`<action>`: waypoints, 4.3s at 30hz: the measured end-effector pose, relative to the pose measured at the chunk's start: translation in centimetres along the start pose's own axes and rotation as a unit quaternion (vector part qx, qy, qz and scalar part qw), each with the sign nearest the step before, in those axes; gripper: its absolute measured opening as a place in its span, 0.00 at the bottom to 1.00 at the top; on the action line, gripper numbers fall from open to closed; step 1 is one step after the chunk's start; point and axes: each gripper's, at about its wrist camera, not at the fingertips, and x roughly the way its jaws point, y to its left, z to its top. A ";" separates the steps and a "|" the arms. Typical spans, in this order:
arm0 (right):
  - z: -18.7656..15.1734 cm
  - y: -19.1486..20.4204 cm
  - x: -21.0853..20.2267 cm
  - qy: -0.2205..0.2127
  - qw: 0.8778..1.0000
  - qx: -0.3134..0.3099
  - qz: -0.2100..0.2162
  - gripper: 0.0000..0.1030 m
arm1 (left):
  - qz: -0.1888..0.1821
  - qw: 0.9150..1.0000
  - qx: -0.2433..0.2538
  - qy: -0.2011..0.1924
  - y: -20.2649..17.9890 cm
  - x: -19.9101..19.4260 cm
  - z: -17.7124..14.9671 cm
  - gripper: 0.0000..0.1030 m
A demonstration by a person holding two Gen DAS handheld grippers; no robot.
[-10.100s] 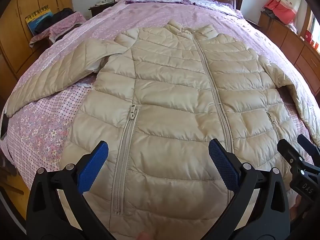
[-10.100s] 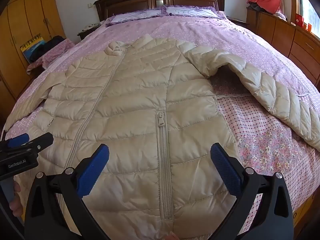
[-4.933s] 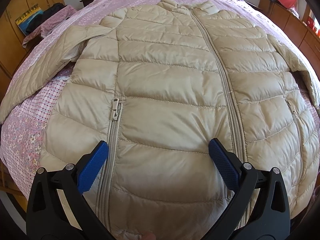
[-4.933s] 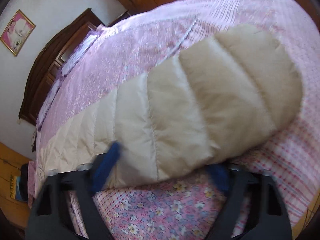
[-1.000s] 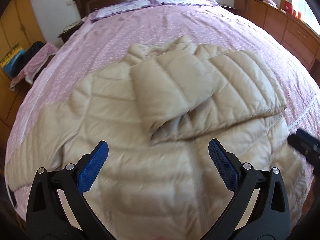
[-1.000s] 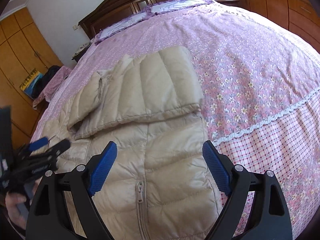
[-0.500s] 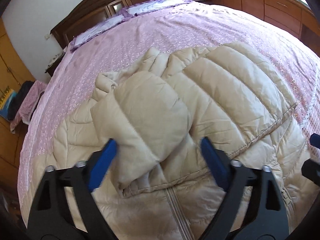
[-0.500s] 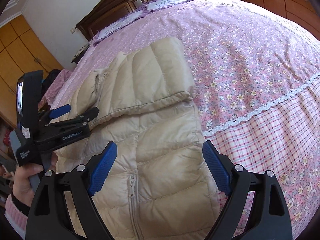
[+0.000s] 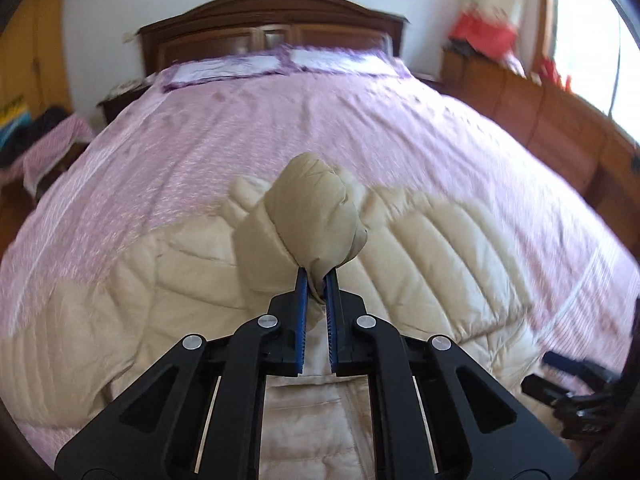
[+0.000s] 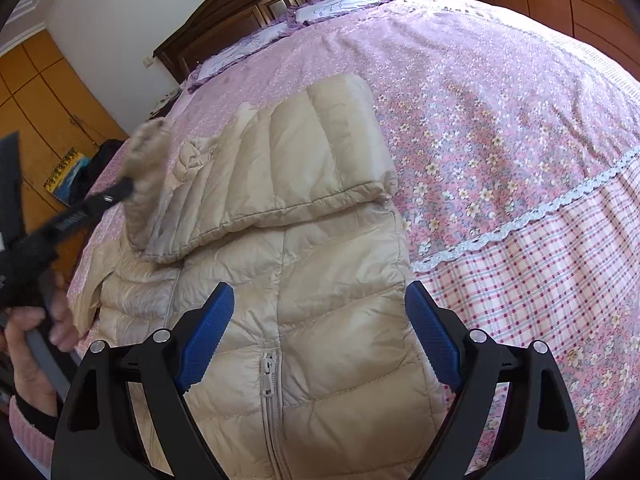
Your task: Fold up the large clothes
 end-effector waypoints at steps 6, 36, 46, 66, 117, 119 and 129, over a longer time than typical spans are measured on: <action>0.2 0.3 0.0 0.000 1.000 -0.004 -0.003 0.82 | 0.024 0.998 -0.061 0.009 5.2 0.0 -1.5 0.08; 9.5 -3.5 2.9 -0.042 0.996 0.070 -0.019 0.82 | 0.023 0.987 -0.152 0.052 13.6 4.4 -4.2 0.43; 11.2 -2.4 7.5 0.003 1.000 0.028 0.011 0.24 | 0.075 0.977 -0.157 0.123 15.0 5.6 -6.8 0.12; 9.2 -0.9 3.4 -0.060 0.996 -0.037 -0.047 0.63 | 0.047 0.971 -0.214 0.097 15.9 0.2 -8.8 0.58; -4.2 5.2 -2.0 0.016 0.995 -0.089 -0.040 0.92 | 0.160 0.918 -0.348 -0.103 32.6 -13.3 -16.3 0.07; -4.2 5.0 -1.9 0.022 0.996 -0.081 -0.032 0.92 | 0.159 0.928 -0.318 -0.110 30.9 -14.2 -14.9 0.06; -4.0 4.6 -2.8 0.018 0.997 -0.073 -0.022 0.92 | 0.088 0.959 -0.235 -0.135 23.5 -16.1 -9.3 0.06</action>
